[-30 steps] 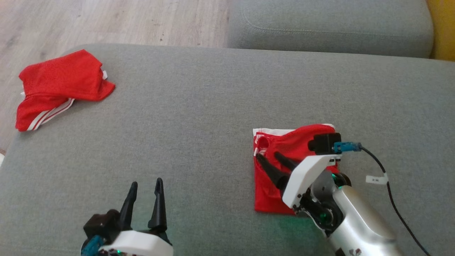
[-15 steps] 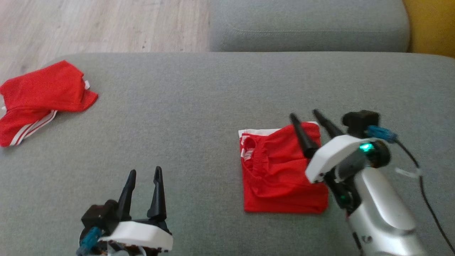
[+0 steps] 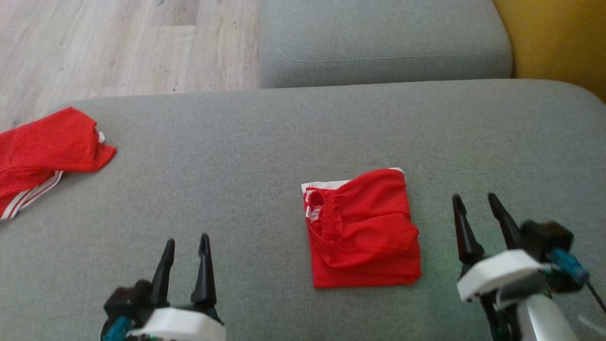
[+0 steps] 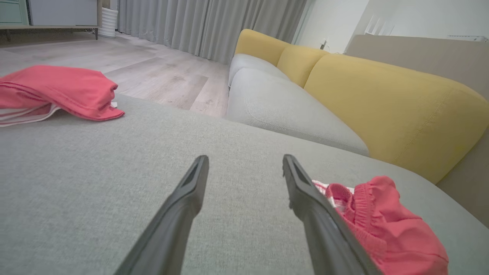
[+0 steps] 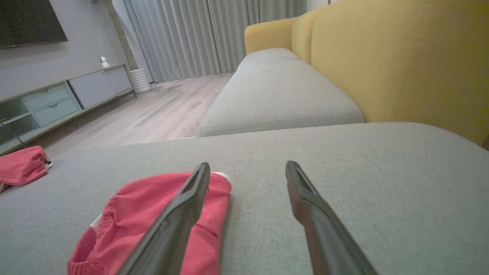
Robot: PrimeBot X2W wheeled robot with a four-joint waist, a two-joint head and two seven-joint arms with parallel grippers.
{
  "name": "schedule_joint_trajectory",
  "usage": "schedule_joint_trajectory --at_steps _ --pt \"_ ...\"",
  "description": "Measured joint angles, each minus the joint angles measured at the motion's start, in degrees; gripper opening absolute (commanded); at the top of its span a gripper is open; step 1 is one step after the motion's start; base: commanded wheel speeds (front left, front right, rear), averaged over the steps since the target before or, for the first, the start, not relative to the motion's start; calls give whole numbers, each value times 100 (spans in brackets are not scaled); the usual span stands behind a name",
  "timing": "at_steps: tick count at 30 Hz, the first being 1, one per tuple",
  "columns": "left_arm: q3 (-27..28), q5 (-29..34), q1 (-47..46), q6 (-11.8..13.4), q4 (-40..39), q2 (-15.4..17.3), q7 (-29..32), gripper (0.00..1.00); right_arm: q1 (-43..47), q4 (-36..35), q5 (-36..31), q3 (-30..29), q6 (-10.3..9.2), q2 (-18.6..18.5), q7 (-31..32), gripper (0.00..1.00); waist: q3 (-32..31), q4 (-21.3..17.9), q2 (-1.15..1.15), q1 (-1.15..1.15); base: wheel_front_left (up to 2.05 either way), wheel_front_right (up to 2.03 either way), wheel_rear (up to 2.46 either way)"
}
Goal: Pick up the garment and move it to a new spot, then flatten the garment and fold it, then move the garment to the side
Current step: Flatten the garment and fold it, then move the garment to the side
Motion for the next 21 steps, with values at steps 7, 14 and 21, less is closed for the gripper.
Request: schedule_joint_trajectory --at_steps 7,14,21 --pt "107 101 460 19 -4 53 0 100 572 -96 75 -80 0 25 -281 100 -158 -1 0 0 0 0 0" --pt "118 193 653 89 -9 126 0 100 682 -15 67 -152 0 29 -461 100 -243 91 0 0 0 0 0" --pt "116 193 653 91 -18 146 1 100 682 109 66 -154 0 30 -478 100 -284 159 0 0 0 0 0"
